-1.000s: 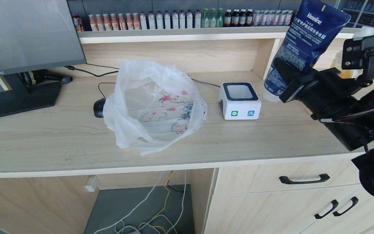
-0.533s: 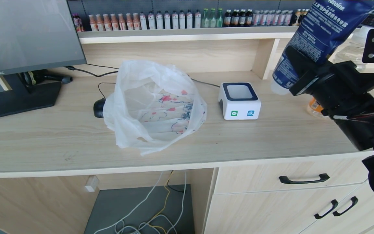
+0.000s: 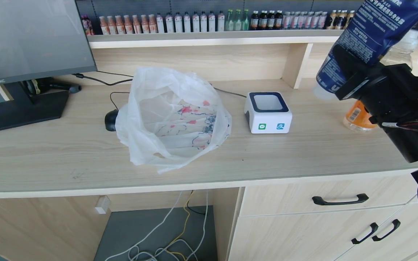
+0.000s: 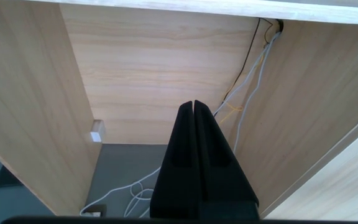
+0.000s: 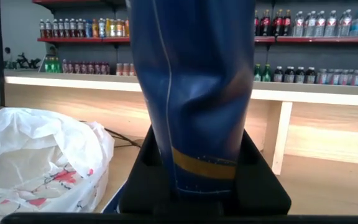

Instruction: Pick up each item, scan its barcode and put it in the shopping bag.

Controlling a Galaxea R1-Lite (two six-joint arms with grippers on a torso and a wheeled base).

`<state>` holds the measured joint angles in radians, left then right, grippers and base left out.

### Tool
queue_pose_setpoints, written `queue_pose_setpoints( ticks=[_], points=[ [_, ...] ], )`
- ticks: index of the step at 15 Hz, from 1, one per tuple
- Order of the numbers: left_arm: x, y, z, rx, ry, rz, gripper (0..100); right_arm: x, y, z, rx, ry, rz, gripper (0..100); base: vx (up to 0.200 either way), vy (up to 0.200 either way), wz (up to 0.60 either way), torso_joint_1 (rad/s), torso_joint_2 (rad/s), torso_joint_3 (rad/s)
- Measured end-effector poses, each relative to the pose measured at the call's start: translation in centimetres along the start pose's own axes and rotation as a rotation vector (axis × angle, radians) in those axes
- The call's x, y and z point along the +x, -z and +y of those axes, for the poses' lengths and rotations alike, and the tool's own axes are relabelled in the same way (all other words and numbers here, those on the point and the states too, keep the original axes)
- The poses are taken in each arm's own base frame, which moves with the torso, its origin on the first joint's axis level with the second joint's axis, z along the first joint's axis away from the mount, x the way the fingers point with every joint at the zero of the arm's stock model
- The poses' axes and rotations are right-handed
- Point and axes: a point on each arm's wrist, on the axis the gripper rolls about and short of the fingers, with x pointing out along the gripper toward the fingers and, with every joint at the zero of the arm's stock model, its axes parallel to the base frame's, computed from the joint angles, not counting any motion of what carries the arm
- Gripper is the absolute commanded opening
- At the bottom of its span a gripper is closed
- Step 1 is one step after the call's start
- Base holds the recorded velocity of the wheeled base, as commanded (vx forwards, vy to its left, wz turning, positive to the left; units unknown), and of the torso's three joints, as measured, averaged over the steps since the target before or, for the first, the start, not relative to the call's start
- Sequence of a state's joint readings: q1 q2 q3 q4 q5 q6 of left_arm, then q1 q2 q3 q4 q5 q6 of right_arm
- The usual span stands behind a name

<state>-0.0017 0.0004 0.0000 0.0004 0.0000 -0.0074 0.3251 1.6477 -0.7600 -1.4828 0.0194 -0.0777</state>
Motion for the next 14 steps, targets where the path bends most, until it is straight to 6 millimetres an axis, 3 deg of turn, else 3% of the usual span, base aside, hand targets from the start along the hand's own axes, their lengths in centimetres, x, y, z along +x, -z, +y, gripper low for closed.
queue_pose_setpoints(
  ticks=[14],
  points=[
    [0.0, 0.0, 0.0, 0.004, 0.0, 0.0, 0, 0.3, 1.14, 0.09, 0.007, -0.009, 0.022, 0, 0.0, 0.2, 0.0, 0.004, 0.0, 0.004]
  ],
)
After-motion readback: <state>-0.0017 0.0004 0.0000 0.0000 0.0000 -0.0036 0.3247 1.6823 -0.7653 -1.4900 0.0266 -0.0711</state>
